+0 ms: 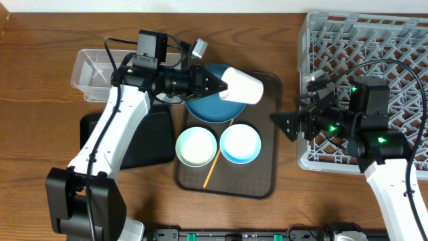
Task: Sort waste into correct bins and load items into the dishwasher rack
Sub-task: 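Grasp the pink cup with the left gripper and lift it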
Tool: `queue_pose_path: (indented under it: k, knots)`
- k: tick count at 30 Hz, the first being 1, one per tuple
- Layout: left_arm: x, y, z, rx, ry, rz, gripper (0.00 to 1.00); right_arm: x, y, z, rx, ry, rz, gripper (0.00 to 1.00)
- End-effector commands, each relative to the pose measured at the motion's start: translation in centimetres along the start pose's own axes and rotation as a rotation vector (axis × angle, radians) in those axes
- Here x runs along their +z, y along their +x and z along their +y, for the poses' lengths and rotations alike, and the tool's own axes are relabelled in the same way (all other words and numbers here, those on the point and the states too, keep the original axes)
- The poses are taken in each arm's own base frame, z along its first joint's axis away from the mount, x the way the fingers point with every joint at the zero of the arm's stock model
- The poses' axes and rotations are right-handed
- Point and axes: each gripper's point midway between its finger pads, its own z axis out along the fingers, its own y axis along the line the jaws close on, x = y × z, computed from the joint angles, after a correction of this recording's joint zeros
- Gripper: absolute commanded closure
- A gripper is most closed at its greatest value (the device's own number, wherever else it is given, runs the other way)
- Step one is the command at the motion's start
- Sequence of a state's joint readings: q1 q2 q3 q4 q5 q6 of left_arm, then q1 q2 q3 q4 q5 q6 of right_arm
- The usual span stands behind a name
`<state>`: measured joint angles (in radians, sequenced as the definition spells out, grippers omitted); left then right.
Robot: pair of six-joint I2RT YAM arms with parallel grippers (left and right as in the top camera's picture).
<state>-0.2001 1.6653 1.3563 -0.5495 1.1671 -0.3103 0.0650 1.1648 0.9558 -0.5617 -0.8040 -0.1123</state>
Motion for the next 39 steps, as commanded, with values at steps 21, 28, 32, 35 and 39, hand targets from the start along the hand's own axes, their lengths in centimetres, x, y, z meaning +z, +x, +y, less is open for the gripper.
queue_pose_path:
  k: [21,28,32,35,39]
  knots:
    - [1.7,3.7,-6.2,0.041,0.290,0.184,0.94,-0.6,-3.5,7.1,-0.368,-0.388,-0.175,0.01]
    - [1.9,3.9,-6.4,0.043,0.292,0.192,0.94,0.2,-3.1,7.5,-0.366,-0.412,-0.157,0.09]
    - [1.9,3.9,-6.4,0.043,0.292,0.193,0.94,0.4,-3.0,7.3,-0.360,-0.411,-0.153,0.18]
    - [1.9,3.9,-6.4,0.043,0.292,0.193,0.94,0.4,-3.0,7.3,-0.360,-0.411,-0.153,0.20]
    - [1.9,3.9,-6.4,0.043,0.292,0.193,0.94,0.4,-3.2,7.2,-0.368,-0.405,-0.158,0.14]
